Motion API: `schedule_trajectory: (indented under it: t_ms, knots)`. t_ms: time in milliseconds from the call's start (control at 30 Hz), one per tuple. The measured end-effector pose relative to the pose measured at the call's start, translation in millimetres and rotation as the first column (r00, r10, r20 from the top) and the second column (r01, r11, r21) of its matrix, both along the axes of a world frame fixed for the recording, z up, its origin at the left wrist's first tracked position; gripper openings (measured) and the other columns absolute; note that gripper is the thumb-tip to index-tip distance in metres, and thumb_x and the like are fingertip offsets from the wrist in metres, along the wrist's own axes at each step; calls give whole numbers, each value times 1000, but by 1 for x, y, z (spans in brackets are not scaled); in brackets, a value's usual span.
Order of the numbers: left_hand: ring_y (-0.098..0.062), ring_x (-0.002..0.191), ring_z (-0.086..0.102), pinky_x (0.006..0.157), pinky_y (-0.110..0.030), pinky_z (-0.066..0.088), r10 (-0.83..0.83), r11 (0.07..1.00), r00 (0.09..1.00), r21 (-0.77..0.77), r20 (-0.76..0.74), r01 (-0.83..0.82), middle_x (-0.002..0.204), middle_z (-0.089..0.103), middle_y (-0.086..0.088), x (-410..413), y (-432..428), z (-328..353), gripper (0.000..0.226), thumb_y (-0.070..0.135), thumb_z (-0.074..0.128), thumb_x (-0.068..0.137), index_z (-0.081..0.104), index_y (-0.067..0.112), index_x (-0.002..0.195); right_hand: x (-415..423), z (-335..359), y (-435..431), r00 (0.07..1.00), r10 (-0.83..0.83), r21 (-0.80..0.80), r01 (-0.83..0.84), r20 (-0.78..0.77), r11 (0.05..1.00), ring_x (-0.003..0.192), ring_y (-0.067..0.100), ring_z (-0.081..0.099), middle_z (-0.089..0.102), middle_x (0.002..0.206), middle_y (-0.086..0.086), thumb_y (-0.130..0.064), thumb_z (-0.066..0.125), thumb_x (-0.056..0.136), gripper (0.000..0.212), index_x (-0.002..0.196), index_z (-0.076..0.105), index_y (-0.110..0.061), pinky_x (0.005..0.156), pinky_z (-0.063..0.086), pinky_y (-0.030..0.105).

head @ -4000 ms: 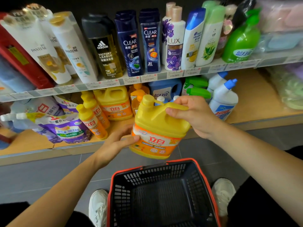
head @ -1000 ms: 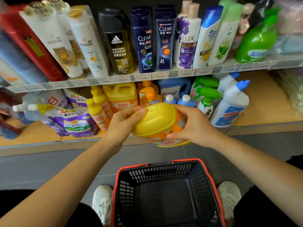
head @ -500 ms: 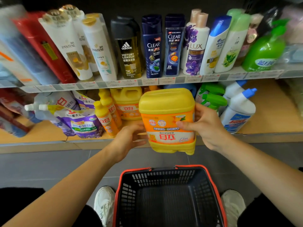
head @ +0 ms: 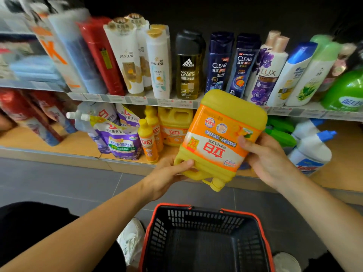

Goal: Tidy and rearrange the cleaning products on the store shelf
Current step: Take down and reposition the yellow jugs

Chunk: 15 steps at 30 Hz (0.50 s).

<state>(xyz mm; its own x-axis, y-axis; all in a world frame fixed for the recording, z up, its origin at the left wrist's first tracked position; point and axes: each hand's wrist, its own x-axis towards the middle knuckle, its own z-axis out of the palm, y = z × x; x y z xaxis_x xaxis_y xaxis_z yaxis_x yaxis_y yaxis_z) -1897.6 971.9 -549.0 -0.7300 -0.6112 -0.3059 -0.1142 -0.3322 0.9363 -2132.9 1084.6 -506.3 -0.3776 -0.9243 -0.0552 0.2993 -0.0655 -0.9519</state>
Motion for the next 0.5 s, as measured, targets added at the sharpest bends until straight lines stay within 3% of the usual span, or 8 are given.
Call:
schedule_trajectory:
  t_ms: [67, 167, 300, 400, 500]
  knots:
    - [-37, 118, 64, 99, -42, 54, 93, 996, 995, -3, -38, -93, 129, 64, -25, 6, -5, 6, 65, 27, 79, 79, 56, -7, 130, -4, -4, -6, 1000, 12, -4, -12, 10, 1000, 113, 33, 67, 69, 124, 12, -15, 73, 80, 38, 118, 67, -17, 80, 59, 46]
    - [-35, 118, 64, 99, -46, 55, 180, 981, 980, -57, -83, -185, 128, 66, -22, 20, -16, 15, 81, 29, 87, 63, 56, -3, 130, -7, -15, -16, 997, 19, 39, -22, 74, 999, 116, 34, 65, 67, 128, 14, -12, 71, 80, 50, 129, 59, -12, 89, 57, 51]
    - [-25, 111, 70, 84, -32, 61, 261, 945, 960, -174, -102, -276, 114, 75, -8, 41, -27, 16, 56, 17, 90, 65, 67, 12, 117, 7, -40, -26, 995, 84, 187, -93, 52, 978, 114, 35, 66, 68, 125, 13, -16, 75, 78, 59, 133, 54, -16, 95, 52, 55]
    - [-16, 100, 74, 75, -27, 61, 302, 908, 950, -277, -85, -313, 106, 77, 0, 53, -34, 16, 49, 28, 90, 62, 72, 19, 107, 27, -64, -31, 985, 157, 327, -172, 72, 929, 109, 34, 69, 70, 122, 14, -17, 76, 79, 54, 130, 57, -17, 95, 54, 48]
    - [-17, 86, 74, 68, -32, 62, 334, 823, 940, -508, 69, -255, 90, 77, -3, 61, -40, 11, 40, 39, 92, 65, 76, 14, 93, 42, -78, -42, 974, 178, 438, -99, -143, 894, 100, 25, 73, 72, 117, 13, -20, 74, 87, 35, 121, 66, -15, 86, 59, 38]
